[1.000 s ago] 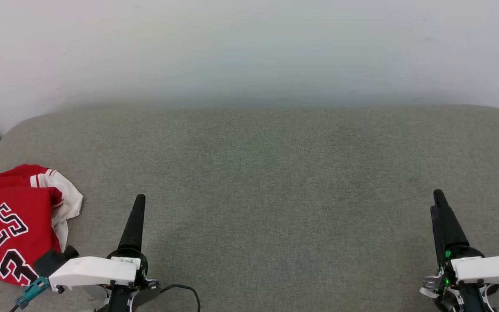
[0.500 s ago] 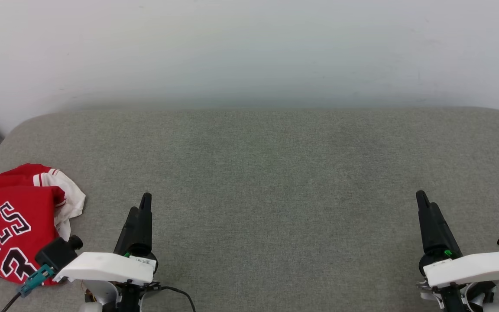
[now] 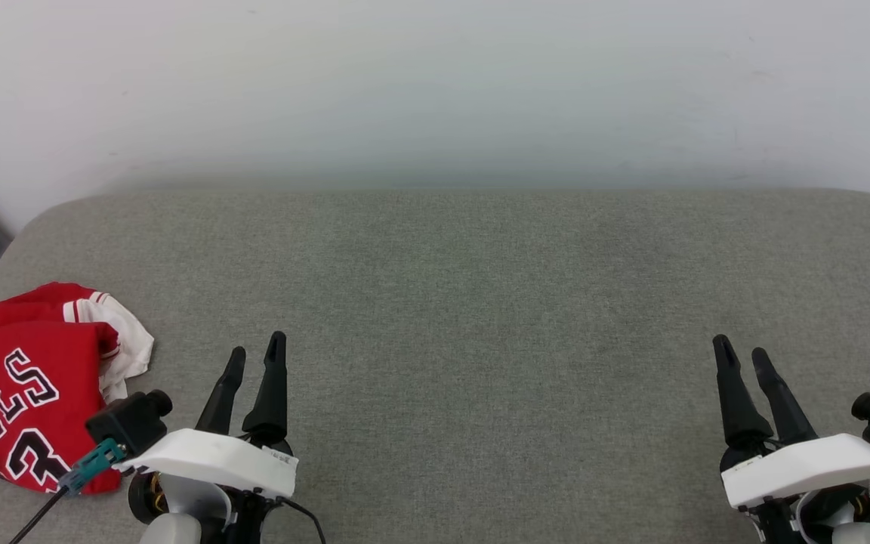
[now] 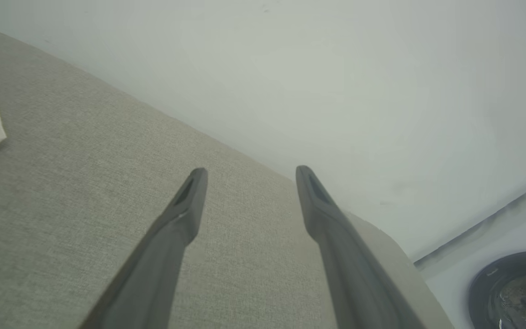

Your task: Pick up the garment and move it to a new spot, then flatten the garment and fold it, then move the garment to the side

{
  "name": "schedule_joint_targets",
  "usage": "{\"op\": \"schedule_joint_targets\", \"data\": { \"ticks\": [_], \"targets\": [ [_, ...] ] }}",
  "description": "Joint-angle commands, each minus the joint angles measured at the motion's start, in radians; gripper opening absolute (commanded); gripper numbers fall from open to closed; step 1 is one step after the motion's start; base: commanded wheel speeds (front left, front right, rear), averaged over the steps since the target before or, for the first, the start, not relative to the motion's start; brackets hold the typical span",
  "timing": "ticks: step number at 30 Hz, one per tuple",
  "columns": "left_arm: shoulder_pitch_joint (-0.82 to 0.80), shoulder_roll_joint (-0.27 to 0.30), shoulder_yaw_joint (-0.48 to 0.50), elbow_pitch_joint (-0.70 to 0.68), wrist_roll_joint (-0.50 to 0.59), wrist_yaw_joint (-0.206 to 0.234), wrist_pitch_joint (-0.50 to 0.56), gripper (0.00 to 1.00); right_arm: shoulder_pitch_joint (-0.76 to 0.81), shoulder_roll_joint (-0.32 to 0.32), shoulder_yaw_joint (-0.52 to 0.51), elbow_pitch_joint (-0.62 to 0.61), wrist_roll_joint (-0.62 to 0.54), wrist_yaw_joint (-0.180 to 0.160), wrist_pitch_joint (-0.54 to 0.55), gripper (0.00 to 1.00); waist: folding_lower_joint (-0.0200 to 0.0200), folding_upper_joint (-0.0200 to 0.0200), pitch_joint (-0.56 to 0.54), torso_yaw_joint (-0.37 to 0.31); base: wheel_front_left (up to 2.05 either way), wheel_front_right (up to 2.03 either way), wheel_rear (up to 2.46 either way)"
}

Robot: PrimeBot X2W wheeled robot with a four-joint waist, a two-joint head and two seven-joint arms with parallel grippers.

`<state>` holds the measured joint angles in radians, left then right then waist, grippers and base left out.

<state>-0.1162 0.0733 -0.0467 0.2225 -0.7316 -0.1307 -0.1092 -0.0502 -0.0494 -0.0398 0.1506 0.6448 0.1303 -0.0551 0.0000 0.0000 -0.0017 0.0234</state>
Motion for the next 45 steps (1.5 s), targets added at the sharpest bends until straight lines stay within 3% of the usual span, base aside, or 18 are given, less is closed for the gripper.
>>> {"op": "schedule_joint_targets", "data": {
  "ticks": [1, 21, 45],
  "targets": [
    [-0.029, 0.011, -0.008, -0.006, 0.048, 0.0, -0.011, 1.0, -0.003, -0.002, -0.001, -0.02, -0.04, 0.0, -0.004, 1.0, 0.0, 0.0, 0.0, 0.001, 0.0, 0.0, 0.0],
    [-0.054, 0.038, -0.067, 0.02, 0.32, 0.015, -0.064, 1.0, 0.02, -0.002, -0.006, -0.068, -0.276, 0.0, -0.026, 1.0, 0.0, 0.0, 0.001, 0.009, 0.0, 0.0, 0.0],
    [-0.061, 0.031, -0.098, 0.059, 0.491, 0.014, -0.117, 1.0, 0.045, -0.002, -0.005, -0.09, -0.461, 0.0, -0.048, 1.0, 0.0, 0.0, -0.001, 0.02, 0.0, 0.0, 0.0]
  ]
}}
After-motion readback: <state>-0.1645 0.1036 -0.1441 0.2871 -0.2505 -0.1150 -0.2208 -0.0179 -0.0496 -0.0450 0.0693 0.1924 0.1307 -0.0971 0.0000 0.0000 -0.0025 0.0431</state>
